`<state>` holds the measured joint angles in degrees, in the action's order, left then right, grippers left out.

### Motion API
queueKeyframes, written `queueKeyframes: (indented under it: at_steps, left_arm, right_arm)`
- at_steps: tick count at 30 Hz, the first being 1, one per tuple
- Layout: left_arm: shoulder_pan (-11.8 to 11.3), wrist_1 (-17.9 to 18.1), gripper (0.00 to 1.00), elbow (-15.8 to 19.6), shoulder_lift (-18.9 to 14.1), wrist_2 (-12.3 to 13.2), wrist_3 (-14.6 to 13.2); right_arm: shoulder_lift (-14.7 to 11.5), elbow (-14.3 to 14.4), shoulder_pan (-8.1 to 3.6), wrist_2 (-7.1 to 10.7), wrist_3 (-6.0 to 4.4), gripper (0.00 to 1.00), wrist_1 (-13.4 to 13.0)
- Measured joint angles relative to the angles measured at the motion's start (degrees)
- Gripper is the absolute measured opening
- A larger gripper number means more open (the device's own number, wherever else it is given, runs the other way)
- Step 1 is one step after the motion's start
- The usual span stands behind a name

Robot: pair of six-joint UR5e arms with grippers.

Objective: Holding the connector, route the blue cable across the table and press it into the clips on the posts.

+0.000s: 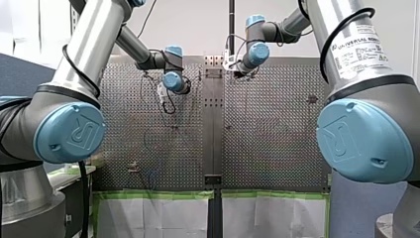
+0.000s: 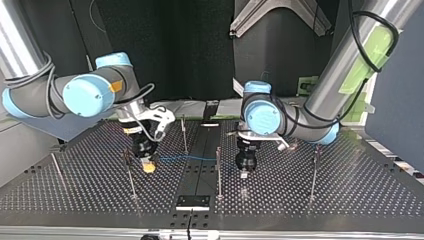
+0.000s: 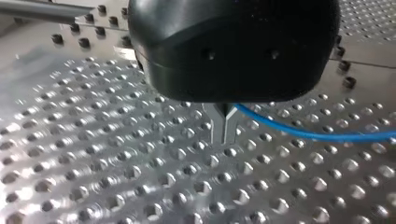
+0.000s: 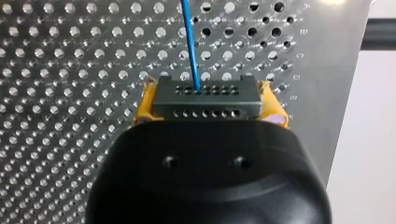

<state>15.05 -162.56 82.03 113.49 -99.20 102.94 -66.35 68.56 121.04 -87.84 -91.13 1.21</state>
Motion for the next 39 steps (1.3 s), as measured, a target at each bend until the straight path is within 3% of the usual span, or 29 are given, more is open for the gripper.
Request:
queueKeyframes:
  at_steps: [4, 5, 6, 8, 12, 14, 15, 16, 17, 18, 19, 20, 27, 33, 39]
  left_arm:
    - [-0.13, -0.12, 0.0, -0.12, 0.18, -0.05, -0.03]
    - [-0.14, -0.16, 0.09, -0.13, 0.17, -0.08, -0.01]
    - [-0.13, -0.23, 0.09, -0.14, 0.17, -0.09, -0.03]
    - [-0.04, -0.63, 0.23, -0.14, 0.18, -0.13, -0.1]
    - [0.21, -1.82, 0.35, -0.14, 0.13, -0.77, -0.17]
    - [0.3, -2.6, 0.47, -0.13, -0.11, -1.44, -0.16]
    - [0.35, -2.97, 0.47, -0.11, -0.26, -1.72, -0.17]
    - [0.42, -3.33, 0.55, -0.07, -0.43, -1.95, -0.17]
    - [0.52, -3.85, 0.79, 0.01, -0.71, -2.2, -0.21]
    - [0.6, -4.29, 0.79, 0.09, -0.95, -2.33, -0.25]
    - [0.7, -4.77, 0.86, 0.2, -1.21, -2.44, -0.32]
    - [0.84, -5.38, 1.0, 0.39, -1.6, -2.61, -0.47]
    - [2.52, -8.74, 1.0, 3.4, -5.01, -5.55, -0.96]
    - [5.74, -9.47, 1.0, 5.86, -8.41, -8.99, -0.69]
    - [8.74, -10.01, 1.0, 6.64, -11.37, -10.63, -0.28]
  right_arm:
    - [0.05, -0.02, -0.25, 0.13, 0.07, 0.0, -0.06]
    - [0.07, -0.03, -0.29, 0.14, 0.1, 0.0, -0.06]
    - [0.08, -0.03, -0.32, 0.15, 0.11, 0.0, -0.07]
    - [0.1, -0.05, -0.35, 0.17, 0.12, 0.0, -0.07]
    - [0.15, -0.05, -0.33, 0.42, 0.14, 0.0, -0.02]
    - [0.15, -0.06, -0.29, 0.58, 0.14, 0.0, 0.02]
    - [0.15, -0.05, -0.25, 0.64, 0.14, 0.0, 0.04]
    - [0.15, -0.05, -0.21, 0.68, 0.14, 0.0, 0.05]
    - [0.16, -0.05, -0.16, 0.71, 0.14, 0.0, 0.06]
    - [0.15, -0.05, -0.1, 0.73, 0.14, 0.0, 0.06]
    - [0.15, -0.05, -0.06, 0.73, 0.14, 0.0, 0.05]
    - [0.16, -0.05, -0.03, 0.74, 0.14, 0.0, 0.04]
    - [0.17, -0.04, 0.03, 0.81, 0.18, 0.0, 0.01]
    - [0.18, -0.04, -0.01, 0.82, 0.2, 0.0, 0.0]
    - [0.18, -0.05, -0.05, 1.47, 0.15, 0.0, -0.06]
